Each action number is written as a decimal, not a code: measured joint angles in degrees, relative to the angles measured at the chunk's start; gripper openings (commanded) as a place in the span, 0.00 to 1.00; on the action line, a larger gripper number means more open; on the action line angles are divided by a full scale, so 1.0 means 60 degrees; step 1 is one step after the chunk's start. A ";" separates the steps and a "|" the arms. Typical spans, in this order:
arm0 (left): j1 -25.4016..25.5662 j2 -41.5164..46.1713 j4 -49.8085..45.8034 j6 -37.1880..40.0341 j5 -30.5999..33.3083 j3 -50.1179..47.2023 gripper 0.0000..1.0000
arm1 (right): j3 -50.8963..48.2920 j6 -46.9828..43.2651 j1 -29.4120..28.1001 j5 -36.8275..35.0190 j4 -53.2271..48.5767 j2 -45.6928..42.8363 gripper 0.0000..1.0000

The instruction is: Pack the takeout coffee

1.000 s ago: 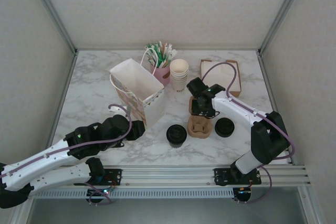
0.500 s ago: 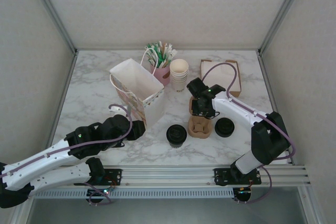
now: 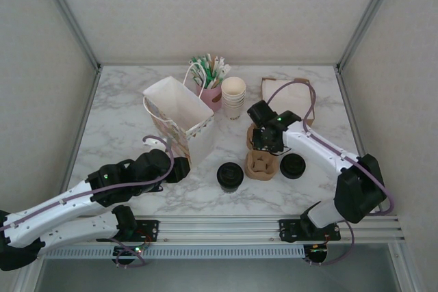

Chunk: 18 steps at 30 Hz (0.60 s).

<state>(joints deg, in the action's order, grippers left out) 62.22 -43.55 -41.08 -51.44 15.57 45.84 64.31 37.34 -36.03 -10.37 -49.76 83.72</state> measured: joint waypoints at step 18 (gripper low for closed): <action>-0.0011 -0.0678 -0.2674 0.2280 0.2980 0.3952 0.50 | 0.2204 -0.0969 -0.0998 -0.0335 -0.0754 -0.1763 0.35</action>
<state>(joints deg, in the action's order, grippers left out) 62.15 -47.62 -57.12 -37.76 33.45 69.56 77.54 31.53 -42.02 -12.38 -54.28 73.14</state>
